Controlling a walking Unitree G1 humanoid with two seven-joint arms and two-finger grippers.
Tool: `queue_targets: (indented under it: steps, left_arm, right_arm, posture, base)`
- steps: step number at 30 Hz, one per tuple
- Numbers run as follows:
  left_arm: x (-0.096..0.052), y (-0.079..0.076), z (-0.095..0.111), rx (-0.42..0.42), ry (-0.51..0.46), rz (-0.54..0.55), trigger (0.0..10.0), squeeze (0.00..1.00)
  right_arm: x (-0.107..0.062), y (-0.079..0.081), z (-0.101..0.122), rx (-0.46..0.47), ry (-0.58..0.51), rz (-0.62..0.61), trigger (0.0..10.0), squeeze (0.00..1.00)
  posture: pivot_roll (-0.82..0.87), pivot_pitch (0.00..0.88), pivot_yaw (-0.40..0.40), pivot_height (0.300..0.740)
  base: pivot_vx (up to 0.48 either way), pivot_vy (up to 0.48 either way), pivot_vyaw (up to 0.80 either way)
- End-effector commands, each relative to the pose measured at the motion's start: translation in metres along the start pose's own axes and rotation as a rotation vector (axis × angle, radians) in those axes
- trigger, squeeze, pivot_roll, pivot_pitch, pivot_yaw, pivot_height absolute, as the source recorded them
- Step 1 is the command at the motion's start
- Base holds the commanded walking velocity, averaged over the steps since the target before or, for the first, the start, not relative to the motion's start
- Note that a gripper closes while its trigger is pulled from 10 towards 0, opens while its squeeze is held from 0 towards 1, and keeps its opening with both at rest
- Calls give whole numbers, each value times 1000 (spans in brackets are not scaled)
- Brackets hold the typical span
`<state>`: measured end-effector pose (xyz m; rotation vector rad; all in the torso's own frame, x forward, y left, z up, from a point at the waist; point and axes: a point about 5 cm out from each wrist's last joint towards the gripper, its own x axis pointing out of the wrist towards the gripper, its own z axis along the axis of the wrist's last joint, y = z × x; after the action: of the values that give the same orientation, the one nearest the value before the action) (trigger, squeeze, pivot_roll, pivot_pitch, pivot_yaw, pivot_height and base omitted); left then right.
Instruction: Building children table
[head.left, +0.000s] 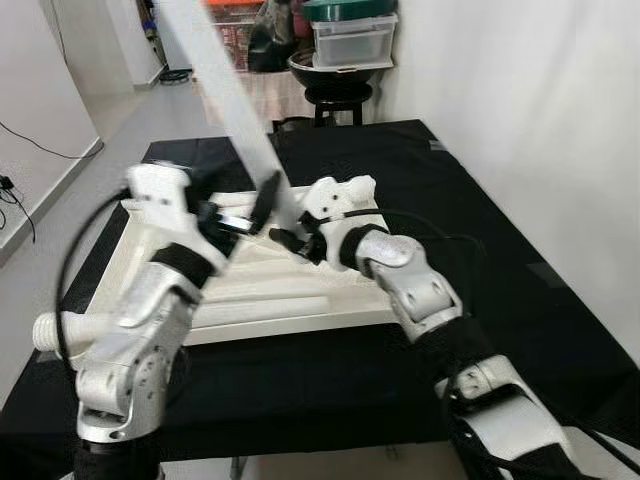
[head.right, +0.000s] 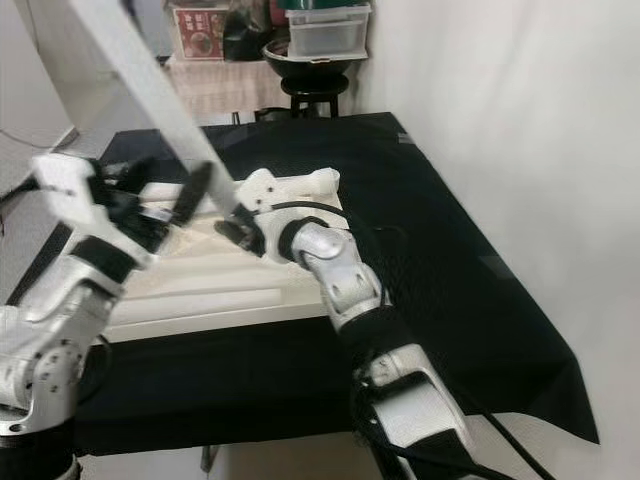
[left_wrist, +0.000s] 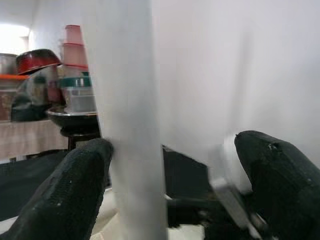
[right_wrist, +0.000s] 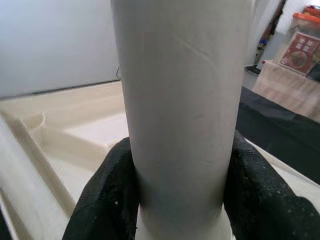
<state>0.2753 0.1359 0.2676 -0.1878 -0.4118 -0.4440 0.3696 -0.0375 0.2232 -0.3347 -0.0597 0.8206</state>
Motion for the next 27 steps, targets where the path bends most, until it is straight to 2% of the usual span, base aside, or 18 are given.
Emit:
queue_targets:
  steps: [1,6,7,8,17,19,22,24,25,26,27]
  left_arm:
    - [-3,1,0,34,20,-7,10000,1000]
    - [-3,2,1,79,26,-16,10000,1000]
    - [-2,4,4,93,11,0,10000,714]
    - [0,8,9,114,-22,36,10000,0]
    - [4,13,21,119,-88,68,10000,0]
    - [7,16,27,96,-124,83,10000,0]
    - [8,17,29,80,-135,93,10000,0]
    - [9,23,29,2,-152,133,10000,0]
    - [9,23,29,2,-152,133,10000,0]
    - [8,25,28,-40,-155,147,8706,0]
    - [8,25,28,-40,-155,147,8706,0]
  right_arm:
    - [-1,-7,3,36,-7,-37,10000,0]
    - [-2,-7,2,32,3,-42,10000,0]
    - [-2,-4,2,16,-2,-31,10000,0]
    - [-2,3,2,-16,-11,5,10000,0]
    - [-2,22,-3,-60,-1,95,10000,0]
    - [-2,33,-6,-91,2,152,10000,0]
    - [-2,36,-6,-100,2,169,10000,0]
    - [-2,40,-8,-104,0,183,10000,0]
    - [-2,40,-8,-104,0,183,10000,0]
    - [-2,41,-9,-100,-1,179,10000,0]
    - [-2,41,-9,-100,-1,179,10000,0]
  posture:
    - [-79,0,60,740]
    - [-81,0,63,740]
    - [-81,0,63,740]
    - [-83,0,64,740]
    - [-84,0,67,740]
    - [-83,0,65,740]
    - [-83,0,66,740]
    - [-85,0,67,740]
    - [-85,0,67,740]
    - [-85,0,67,740]
    - [-85,0,67,740]
  base:
    - [0,0,0]
    - [0,0,0]
    - [0,0,0]
    - [0,0,0]
    - [0,0,0]
    - [0,0,0]
    - [0,0,0]
    - [0,0,0]
    - [0,0,0]
    - [0,0,0]
    - [0,0,0]
